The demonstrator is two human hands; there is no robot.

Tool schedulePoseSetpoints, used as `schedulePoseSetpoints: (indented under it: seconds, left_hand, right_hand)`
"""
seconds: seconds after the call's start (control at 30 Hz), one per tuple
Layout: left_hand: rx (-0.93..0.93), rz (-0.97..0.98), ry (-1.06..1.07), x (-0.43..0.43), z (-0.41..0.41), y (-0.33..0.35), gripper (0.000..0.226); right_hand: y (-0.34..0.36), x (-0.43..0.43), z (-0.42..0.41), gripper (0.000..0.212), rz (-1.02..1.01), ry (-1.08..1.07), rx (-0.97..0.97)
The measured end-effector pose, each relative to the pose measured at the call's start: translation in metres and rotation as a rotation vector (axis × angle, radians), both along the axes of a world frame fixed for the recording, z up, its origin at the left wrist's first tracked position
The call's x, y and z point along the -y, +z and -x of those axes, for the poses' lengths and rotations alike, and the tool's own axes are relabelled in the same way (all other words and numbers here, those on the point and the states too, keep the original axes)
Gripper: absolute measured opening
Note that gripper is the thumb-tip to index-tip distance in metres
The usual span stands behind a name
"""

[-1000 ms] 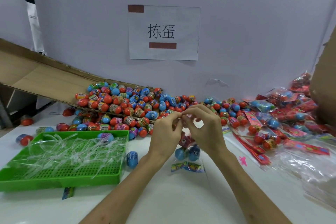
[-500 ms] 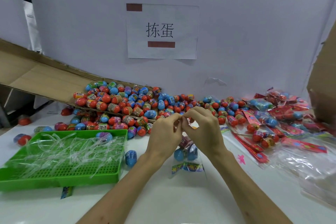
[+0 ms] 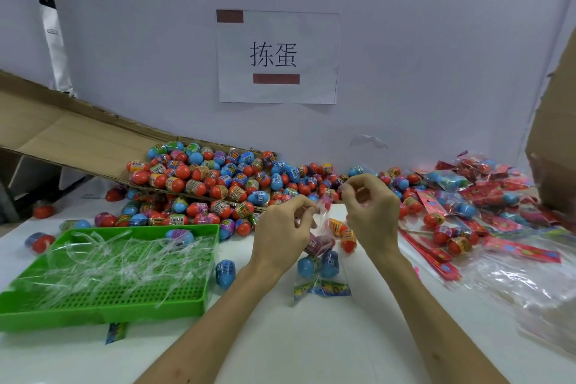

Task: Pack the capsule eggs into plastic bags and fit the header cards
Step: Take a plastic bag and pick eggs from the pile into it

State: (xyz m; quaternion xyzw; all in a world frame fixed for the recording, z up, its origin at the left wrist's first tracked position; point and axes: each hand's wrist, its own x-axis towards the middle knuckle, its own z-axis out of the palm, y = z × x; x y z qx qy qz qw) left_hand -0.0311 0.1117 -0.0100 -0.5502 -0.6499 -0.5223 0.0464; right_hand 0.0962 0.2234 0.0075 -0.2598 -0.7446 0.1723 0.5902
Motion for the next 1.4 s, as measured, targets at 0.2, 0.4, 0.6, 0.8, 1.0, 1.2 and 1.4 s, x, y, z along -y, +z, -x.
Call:
schedulePoseSetpoints:
  seconds: [0.2,0.4,0.6,0.8,1.0,1.2,1.4]
  left_hand:
    - [0.033,-0.008,0.006,-0.001,0.001,-0.001,0.014]
    - [-0.053,0.013,0.018,0.000,0.002,-0.001,0.012]
    - [0.003,0.005,0.006,-0.002,0.002,0.001,0.015]
    - [0.015,0.013,0.014,-0.002,0.000,0.002,0.014]
    - [0.032,0.021,-0.003,-0.002,-0.001,0.003,0.014]
    - [0.062,0.014,0.005,-0.003,0.000,0.000,0.011]
    - [0.264,-0.012,0.028,-0.005,0.005,0.001,0.015]
  right_hand:
    - [-0.001,0.010,0.004,0.008,-0.079,0.251,0.192]
    - [-0.005,0.016,0.011,0.008,-0.124,0.249,0.227]
    - [-0.005,0.013,0.012,0.012,-0.034,0.280,0.204]
    - [-0.003,0.010,0.010,0.020,0.137,0.405,0.135]
    - [-0.003,0.005,0.008,0.019,0.228,0.443,0.134]
    - [0.002,0.002,0.003,0.020,0.300,0.369,0.087]
    - [0.008,-0.023,-0.025,0.016,0.644,0.196,-0.230]
